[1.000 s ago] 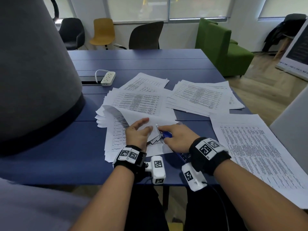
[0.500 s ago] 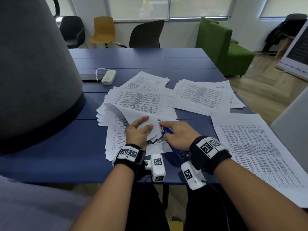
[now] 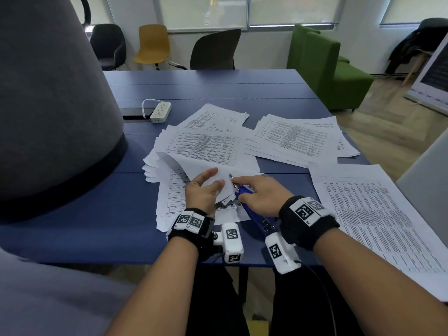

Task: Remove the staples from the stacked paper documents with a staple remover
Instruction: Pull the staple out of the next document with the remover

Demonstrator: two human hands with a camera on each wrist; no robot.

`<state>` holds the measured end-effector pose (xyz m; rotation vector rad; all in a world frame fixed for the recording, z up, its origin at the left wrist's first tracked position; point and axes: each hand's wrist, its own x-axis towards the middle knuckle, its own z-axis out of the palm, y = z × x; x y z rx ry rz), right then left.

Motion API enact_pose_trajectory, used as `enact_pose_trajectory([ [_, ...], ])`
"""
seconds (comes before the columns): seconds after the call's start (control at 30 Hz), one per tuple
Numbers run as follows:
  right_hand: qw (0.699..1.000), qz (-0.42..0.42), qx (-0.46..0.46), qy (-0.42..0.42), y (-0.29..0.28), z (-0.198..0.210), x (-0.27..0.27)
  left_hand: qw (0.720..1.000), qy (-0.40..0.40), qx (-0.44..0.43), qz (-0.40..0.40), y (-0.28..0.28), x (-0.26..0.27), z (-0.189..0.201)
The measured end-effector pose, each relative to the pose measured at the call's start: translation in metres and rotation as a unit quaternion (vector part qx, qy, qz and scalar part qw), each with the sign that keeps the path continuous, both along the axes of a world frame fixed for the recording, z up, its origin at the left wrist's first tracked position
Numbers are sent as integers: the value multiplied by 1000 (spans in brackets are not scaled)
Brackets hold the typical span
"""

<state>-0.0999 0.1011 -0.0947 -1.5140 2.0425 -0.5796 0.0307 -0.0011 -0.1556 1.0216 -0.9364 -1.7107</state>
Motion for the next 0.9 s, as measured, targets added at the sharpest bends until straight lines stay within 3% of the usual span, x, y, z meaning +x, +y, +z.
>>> enact_pose_trajectory([
  [0.3, 1000, 3, -20, -16, -2, -2, -3, 1000, 13, 7, -4, -1, 0, -2],
  [0.5, 987, -19, -27, -156, 0, -2, -9, 1000, 17, 20, -5, -1, 2, 2],
  [0.63, 981, -26, -52, -183, 1, -4, -2, 999, 20, 27, -3, 2, 2, 8],
  [0.83, 975, -18, -53, -213, 10, 0, -2, 999, 25, 40, 0, 2, 2, 11],
  [0.9, 982, -9, -39, -182, 14, 9, -8, 999, 27, 38, -1, 3, 2, 12],
])
